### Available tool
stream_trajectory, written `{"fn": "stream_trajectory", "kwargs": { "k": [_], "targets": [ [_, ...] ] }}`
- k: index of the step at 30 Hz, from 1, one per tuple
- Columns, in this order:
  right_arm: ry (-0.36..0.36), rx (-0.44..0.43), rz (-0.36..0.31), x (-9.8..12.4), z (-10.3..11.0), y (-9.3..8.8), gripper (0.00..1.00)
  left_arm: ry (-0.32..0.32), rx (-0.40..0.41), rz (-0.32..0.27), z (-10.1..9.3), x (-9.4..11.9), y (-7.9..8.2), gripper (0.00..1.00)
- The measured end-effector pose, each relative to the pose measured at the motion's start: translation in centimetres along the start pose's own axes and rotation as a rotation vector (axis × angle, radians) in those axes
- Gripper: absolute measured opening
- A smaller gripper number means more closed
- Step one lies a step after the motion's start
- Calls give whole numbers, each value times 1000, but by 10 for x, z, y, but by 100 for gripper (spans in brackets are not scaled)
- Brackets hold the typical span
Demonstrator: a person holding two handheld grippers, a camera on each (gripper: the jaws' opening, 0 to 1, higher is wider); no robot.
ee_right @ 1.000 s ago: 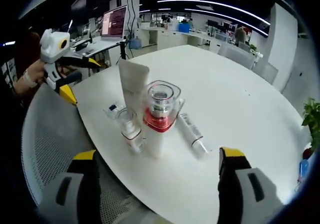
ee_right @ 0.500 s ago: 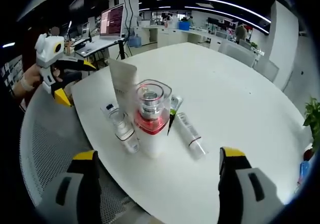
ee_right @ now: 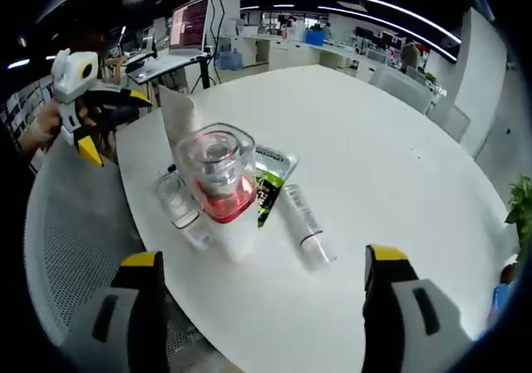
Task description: Arrange the skincare products in the storage area until every visible bottle or jar stands upright without overlapping.
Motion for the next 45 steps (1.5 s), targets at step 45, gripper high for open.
{"fn": "stream_trajectory", "kwargs": {
  "k": [45],
  "targets": [
    [19, 164, 220, -58, -44, -23, 81, -17, -9, 8, -10, 4, 3, 97]
  ]
}}
Point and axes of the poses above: the point that each gripper's makers call its tool centre point, and the gripper's own axes: x roughly backward along the fingers, z roughly to its left, y roughly out of its top, the point moved 1 cm from there along x, roughly backward along the fingers, and after that the axes turned 11 degrees about z, right-handed, at the moved point
